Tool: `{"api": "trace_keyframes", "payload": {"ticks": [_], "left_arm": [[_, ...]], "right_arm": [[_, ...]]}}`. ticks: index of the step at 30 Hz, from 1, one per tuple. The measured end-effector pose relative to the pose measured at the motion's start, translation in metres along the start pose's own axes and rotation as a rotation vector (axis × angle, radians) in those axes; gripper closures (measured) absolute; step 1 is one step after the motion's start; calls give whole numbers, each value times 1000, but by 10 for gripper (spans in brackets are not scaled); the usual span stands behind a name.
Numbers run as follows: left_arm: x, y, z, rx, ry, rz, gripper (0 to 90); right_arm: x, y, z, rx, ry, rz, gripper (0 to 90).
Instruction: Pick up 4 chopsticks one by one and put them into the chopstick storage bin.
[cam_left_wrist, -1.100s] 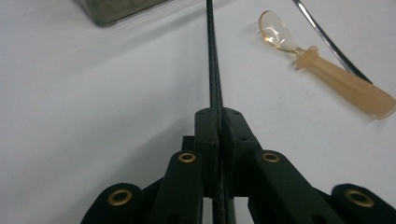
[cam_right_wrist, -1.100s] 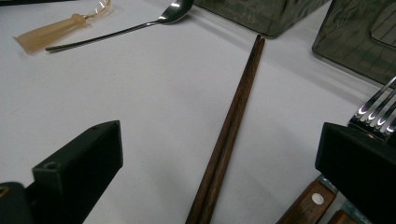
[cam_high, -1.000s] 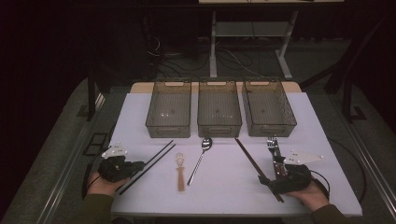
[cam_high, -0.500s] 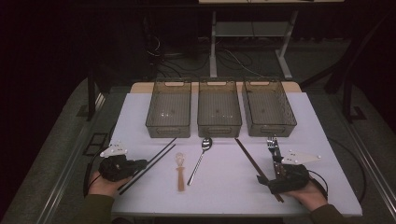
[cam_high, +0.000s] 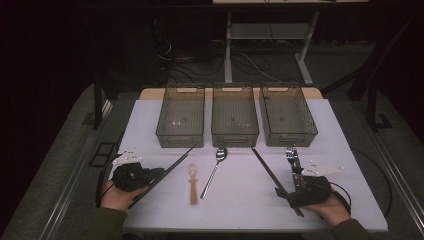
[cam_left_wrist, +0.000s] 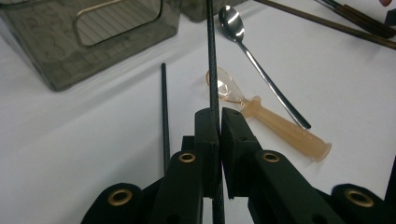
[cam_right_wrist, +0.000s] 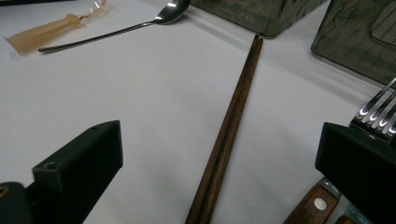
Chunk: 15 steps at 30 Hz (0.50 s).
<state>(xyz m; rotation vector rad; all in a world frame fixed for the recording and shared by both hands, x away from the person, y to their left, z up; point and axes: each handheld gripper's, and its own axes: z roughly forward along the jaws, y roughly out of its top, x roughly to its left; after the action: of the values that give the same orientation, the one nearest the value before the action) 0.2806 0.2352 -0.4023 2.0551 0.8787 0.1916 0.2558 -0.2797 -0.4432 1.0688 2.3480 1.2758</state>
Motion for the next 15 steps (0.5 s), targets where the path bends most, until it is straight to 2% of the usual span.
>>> {"api": "trace_keyframes", "payload": {"ticks": [8,15], "left_arm": [[-2,11,6,-20,-4,8,855],[0,20,10,-33,5,-6,854]], "right_arm": [[0,0,0,0,-1,0,6],[0,0,-1,-6,-1,-3,5]]}}
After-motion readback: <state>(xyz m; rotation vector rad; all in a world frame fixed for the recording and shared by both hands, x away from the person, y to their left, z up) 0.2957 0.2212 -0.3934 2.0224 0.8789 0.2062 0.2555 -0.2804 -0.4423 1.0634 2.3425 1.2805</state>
